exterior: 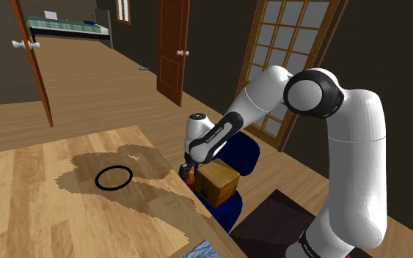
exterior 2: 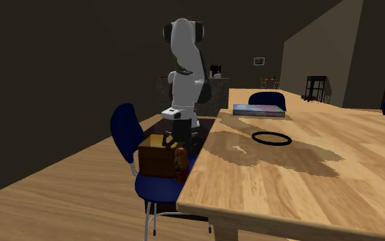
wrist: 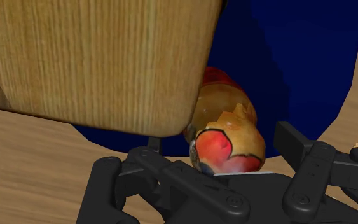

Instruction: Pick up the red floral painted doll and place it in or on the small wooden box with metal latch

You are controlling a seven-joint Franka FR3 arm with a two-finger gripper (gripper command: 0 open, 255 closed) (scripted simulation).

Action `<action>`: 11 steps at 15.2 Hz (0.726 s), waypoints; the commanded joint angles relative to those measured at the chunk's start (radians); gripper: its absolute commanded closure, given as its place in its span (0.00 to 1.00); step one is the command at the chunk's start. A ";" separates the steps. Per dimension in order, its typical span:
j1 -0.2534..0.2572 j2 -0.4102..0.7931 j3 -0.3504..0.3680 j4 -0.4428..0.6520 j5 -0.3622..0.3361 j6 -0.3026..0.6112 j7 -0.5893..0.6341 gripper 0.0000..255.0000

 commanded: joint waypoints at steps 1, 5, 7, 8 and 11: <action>0.000 0.000 0.000 0.000 0.000 0.000 0.000 1.00; 0.000 0.001 0.000 0.000 0.000 0.001 0.000 1.00; 0.000 0.001 0.000 0.000 0.000 0.001 0.000 1.00; 0.001 0.001 0.000 0.000 0.000 0.001 0.001 1.00; -0.001 -0.012 0.002 -0.002 0.002 -0.010 -0.002 1.00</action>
